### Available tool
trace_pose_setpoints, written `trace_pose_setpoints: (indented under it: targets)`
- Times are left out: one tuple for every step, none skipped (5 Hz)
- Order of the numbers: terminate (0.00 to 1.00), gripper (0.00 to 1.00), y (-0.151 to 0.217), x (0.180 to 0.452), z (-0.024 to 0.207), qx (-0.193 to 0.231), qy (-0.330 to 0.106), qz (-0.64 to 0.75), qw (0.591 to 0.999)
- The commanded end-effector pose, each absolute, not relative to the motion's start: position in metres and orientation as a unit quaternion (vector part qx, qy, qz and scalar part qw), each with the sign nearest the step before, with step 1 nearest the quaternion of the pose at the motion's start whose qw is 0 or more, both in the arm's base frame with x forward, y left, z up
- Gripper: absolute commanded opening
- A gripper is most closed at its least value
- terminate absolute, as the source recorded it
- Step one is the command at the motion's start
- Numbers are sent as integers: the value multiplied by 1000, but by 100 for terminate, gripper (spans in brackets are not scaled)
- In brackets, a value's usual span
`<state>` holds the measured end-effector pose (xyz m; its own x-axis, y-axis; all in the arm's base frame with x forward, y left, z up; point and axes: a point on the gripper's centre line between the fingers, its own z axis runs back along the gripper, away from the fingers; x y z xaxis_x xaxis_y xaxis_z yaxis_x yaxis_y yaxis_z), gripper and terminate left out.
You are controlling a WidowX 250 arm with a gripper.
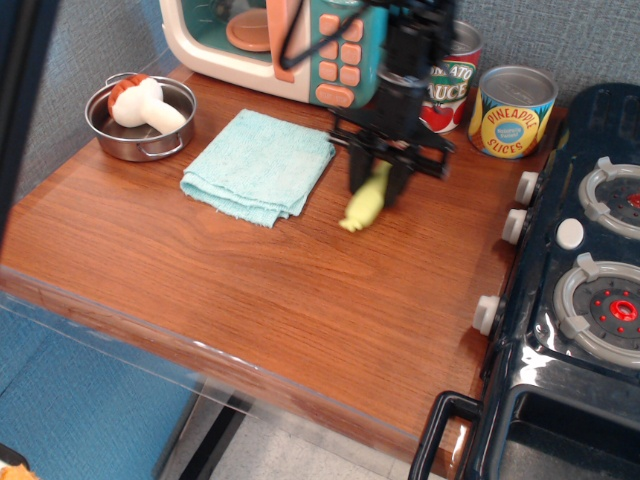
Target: Pick up spoon and move it on top of the blue towel.
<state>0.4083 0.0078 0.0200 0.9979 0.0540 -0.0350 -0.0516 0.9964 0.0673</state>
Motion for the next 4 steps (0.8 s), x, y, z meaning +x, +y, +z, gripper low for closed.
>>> trace_pose_setpoints:
  targets:
    - [0, 0, 95, 396, 73, 46, -26, 70, 996]
    - [0, 0, 114, 388, 71, 53, -13, 76, 996]
    - [0, 0, 123, 378, 72, 69, -1, 72, 995]
    - [0, 0, 120, 369, 73, 73, 2, 54, 996]
